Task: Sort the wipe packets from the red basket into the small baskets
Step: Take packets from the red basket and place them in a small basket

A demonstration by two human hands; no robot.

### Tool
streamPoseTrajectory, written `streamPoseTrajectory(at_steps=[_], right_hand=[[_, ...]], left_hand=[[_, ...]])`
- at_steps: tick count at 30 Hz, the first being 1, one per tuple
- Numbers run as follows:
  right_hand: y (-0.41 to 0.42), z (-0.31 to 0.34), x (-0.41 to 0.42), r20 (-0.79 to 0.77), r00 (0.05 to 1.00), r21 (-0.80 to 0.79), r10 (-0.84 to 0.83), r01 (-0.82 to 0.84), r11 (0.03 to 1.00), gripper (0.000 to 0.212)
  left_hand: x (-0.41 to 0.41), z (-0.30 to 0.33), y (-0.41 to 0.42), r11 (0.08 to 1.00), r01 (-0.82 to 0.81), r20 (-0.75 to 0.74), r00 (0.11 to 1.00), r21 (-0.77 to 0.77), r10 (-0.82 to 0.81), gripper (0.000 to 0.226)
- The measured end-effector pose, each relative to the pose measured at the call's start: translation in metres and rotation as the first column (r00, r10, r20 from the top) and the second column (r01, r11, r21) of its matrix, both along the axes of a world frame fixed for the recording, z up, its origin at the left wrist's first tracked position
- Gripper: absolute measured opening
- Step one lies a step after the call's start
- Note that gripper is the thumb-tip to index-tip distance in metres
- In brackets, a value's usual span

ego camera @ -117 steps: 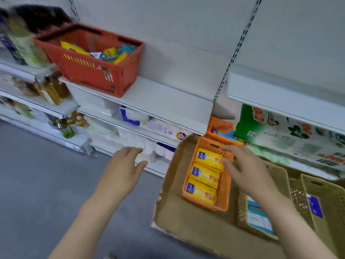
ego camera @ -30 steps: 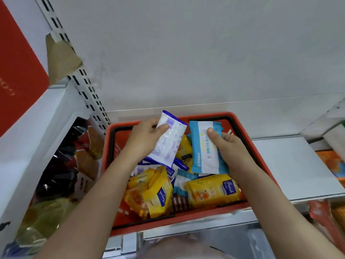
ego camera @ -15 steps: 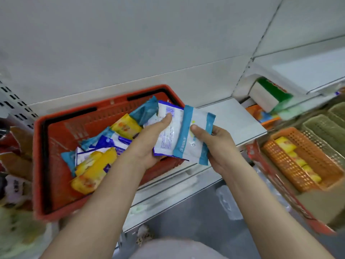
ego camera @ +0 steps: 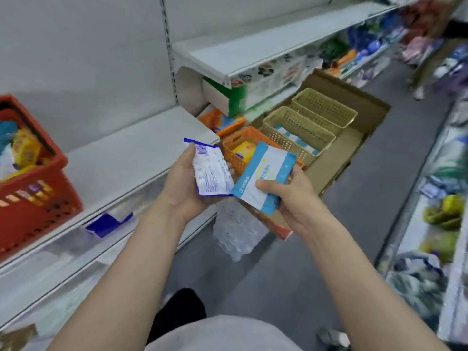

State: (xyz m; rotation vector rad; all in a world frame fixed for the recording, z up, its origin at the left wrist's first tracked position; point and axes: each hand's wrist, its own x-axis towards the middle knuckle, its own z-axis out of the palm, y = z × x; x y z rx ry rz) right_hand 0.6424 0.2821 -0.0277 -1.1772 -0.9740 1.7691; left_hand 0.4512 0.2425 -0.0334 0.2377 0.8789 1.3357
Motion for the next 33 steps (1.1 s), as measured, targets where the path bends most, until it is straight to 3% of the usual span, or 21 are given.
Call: streamPoseTrajectory(at_steps=[4, 10, 14, 20, 23, 26, 30, 33], right_hand=[[0.032, -0.01, 0.058, -0.036, 0.994, -0.036, -0.106, 0.105, 0.994, 0.048], [0.127, -0.022, 0.114, 0.183, 0.953, 0.02, -0.243, 0.243, 0.97, 0.032], [0.206, -0.024, 0.143, 0.315, 0.899, 0.102, -0.305, 0.288, 0.952, 0.028], [0.315, -0.036, 0.168, 0.418, 0.88, 0.136, -0.225, 0.184, 0.973, 0.07], [0.367, -0.052, 0.168, 0.479, 0.865, 0.115, -0.15, 0.107, 0.988, 0.054], [0.423, -0.088, 0.161, 0.606, 0.79, 0.094, -0.087, 0.037, 0.995, 0.031], [0.493, -0.139, 0.136, 0.73, 0.684, 0.104, 0.008, -0.122, 0.987, 0.035], [0.534, -0.177, 0.108, 0.714, 0.676, -0.027, 0.183, -0.235, 0.972, 0.047]], left_hand=[[0.057, -0.007, 0.041, 0.998, 0.017, -0.004, 1.0, -0.065, -0.017, 0.054], [0.109, -0.026, 0.141, 0.996, 0.023, -0.059, 0.998, -0.087, -0.028, 0.033], [0.139, -0.041, 0.215, 0.968, 0.05, -0.216, 0.971, -0.244, -0.105, 0.061], [0.155, -0.06, 0.306, 0.949, 0.03, -0.314, 0.94, -0.313, -0.134, 0.044], [0.147, -0.071, 0.334, 0.945, -0.034, -0.34, 0.937, -0.324, -0.083, 0.04], [0.138, -0.084, 0.354, 0.927, -0.107, -0.4, 0.915, -0.359, -0.049, 0.04], [0.133, -0.106, 0.377, 0.902, -0.255, -0.446, 0.891, -0.349, 0.079, 0.047], [0.138, -0.119, 0.389, 0.844, -0.369, -0.48, 0.863, -0.388, 0.157, 0.054]])
